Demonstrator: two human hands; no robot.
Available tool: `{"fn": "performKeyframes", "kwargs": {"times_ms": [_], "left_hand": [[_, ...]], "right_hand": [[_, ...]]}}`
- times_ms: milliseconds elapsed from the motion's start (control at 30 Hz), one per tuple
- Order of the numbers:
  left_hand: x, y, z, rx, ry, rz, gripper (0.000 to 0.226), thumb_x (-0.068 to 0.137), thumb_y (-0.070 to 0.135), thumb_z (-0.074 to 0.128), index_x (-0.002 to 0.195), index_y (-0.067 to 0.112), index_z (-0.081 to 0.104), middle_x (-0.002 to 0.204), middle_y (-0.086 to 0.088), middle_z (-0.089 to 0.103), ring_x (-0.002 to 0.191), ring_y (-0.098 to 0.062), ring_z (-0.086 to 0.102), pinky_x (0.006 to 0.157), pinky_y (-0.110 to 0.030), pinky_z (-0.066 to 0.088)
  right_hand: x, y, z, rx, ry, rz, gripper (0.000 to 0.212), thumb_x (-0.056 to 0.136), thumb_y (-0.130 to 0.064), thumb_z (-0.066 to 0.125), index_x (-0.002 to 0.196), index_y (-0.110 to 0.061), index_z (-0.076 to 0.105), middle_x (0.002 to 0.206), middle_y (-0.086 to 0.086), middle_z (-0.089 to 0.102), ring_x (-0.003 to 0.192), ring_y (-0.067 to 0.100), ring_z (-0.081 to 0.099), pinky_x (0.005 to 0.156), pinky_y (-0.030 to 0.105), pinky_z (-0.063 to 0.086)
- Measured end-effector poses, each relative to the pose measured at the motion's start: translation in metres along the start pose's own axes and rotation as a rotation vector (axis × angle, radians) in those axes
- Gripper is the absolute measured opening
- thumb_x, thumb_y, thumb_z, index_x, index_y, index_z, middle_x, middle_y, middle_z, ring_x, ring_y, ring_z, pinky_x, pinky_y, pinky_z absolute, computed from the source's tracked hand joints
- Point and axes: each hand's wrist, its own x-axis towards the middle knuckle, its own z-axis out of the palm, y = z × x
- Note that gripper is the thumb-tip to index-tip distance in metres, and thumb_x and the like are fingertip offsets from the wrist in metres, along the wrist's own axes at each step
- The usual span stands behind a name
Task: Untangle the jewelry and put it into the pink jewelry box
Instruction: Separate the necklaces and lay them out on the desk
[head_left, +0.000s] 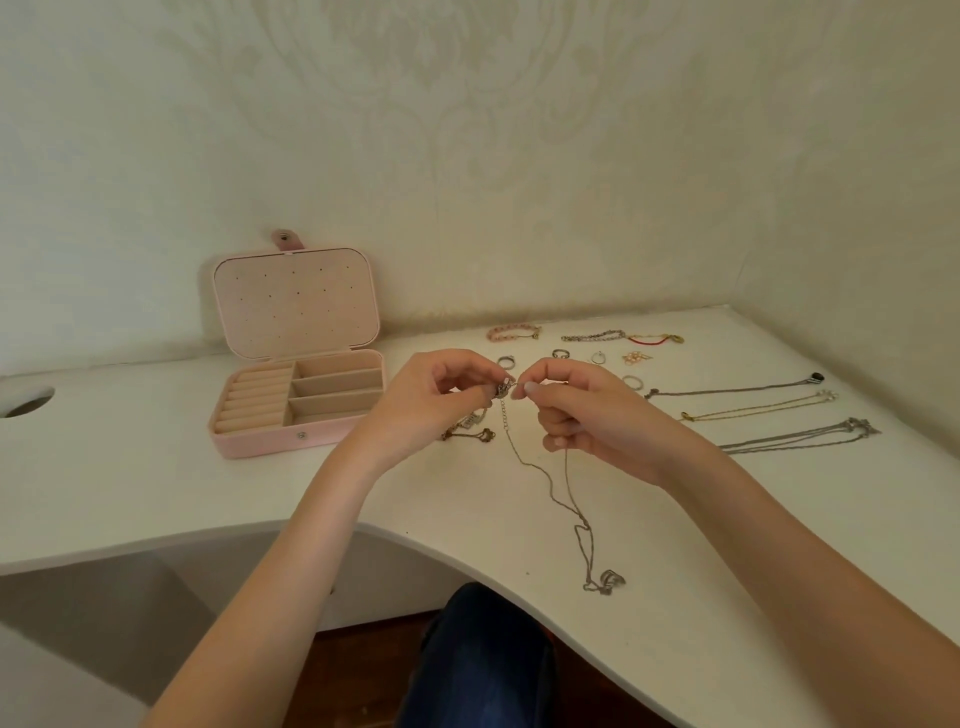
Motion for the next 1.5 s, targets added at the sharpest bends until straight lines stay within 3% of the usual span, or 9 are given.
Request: {"fn": "performKeyframes", "kwargs": {"times_ms": [133,267,367,467,600,733,867,1100,1500], "left_hand": [[-0.001,0.000,0.001,0.052,0.007,-0.024,0.025,0.074,0.010,0.059,0.082,0.029,0.072,0.081,-0.003,0.069,0.070,-0.015,0.058,0.063,-0.032,0.045],[-0.003,0.003,0.003,0.057,0.015,-0.012,0.017,0.083,0.000,0.063,0.084,0.016,0.069,0.073,0.002,0.062,0.051,0.001,0.049,0.050,-0.010,0.037],[-0.004,0.003,0.004,0.041,0.028,0.008,0.009,0.082,0.002,0.067,0.082,0.011,0.067,0.071,0.001,0.060,0.055,-0.002,0.052,0.053,-0.012,0.040],[-0.004,0.001,0.005,0.041,0.030,0.005,0.007,0.080,0.008,0.071,0.080,0.013,0.066,0.072,0.003,0.063,0.061,-0.007,0.055,0.057,-0.018,0.044],[-0.005,0.002,0.010,0.074,0.042,0.028,0.006,0.080,0.012,0.072,0.078,0.014,0.066,0.066,0.009,0.061,0.057,-0.003,0.053,0.056,-0.016,0.041],[-0.006,0.005,0.015,0.124,0.030,0.046,0.008,0.079,0.015,0.073,0.075,0.013,0.067,0.063,0.009,0.061,0.054,-0.002,0.053,0.051,-0.013,0.040],[-0.004,0.003,0.014,0.137,0.050,0.037,0.007,0.078,0.013,0.073,0.075,0.017,0.068,0.066,0.009,0.063,0.057,-0.003,0.054,0.056,-0.016,0.041],[-0.002,0.004,0.014,0.154,0.076,0.062,0.009,0.075,0.019,0.071,0.073,0.025,0.064,0.070,0.009,0.064,0.059,-0.011,0.054,0.056,-0.026,0.042],[-0.006,0.006,0.010,0.216,0.063,0.043,0.011,0.075,0.020,0.077,0.077,0.026,0.068,0.072,0.011,0.068,0.062,-0.005,0.057,0.059,-0.023,0.045]], "right_hand": [[0.001,0.002,-0.001,-0.062,0.045,-0.025,0.014,0.097,-0.015,0.049,0.097,-0.006,0.061,0.049,-0.010,0.028,0.049,0.011,0.022,0.052,0.020,0.036],[0.003,0.003,-0.003,-0.149,0.100,-0.063,0.018,0.095,-0.017,0.053,0.099,-0.004,0.065,0.043,-0.013,0.030,0.047,0.009,0.026,0.053,0.021,0.038],[0.004,0.004,-0.004,-0.237,0.167,-0.103,0.013,0.093,-0.021,0.057,0.094,-0.013,0.068,0.043,-0.009,0.030,0.049,0.011,0.031,0.057,0.022,0.040],[0.002,0.007,-0.003,-0.392,0.278,-0.218,0.007,0.090,-0.022,0.061,0.095,-0.019,0.065,0.057,-0.004,0.045,0.060,0.013,0.043,0.058,0.009,0.038],[0.001,0.013,0.001,-0.545,0.389,-0.365,0.009,0.083,-0.032,0.068,0.090,-0.031,0.063,0.097,-0.011,0.061,0.087,-0.001,0.052,0.076,0.004,0.035],[0.003,0.015,0.009,-0.577,0.428,-0.417,0.007,0.082,-0.026,0.070,0.081,-0.022,0.065,0.082,-0.016,0.062,0.081,0.002,0.054,0.076,0.016,0.041],[0.004,0.015,0.007,-0.519,0.413,-0.400,0.009,0.086,-0.020,0.065,0.078,-0.020,0.061,0.074,-0.017,0.060,0.074,0.000,0.054,0.070,0.007,0.039],[0.005,0.020,0.008,-0.380,0.326,-0.256,0.015,0.085,-0.032,0.066,0.086,-0.020,0.058,0.084,-0.001,0.068,0.081,0.017,0.064,0.076,0.030,0.050],[-0.001,0.017,0.000,-0.135,0.067,-0.123,0.012,0.090,-0.014,0.061,0.087,-0.003,0.059,0.076,0.008,0.069,0.076,0.018,0.068,0.086,0.028,0.054]]}}
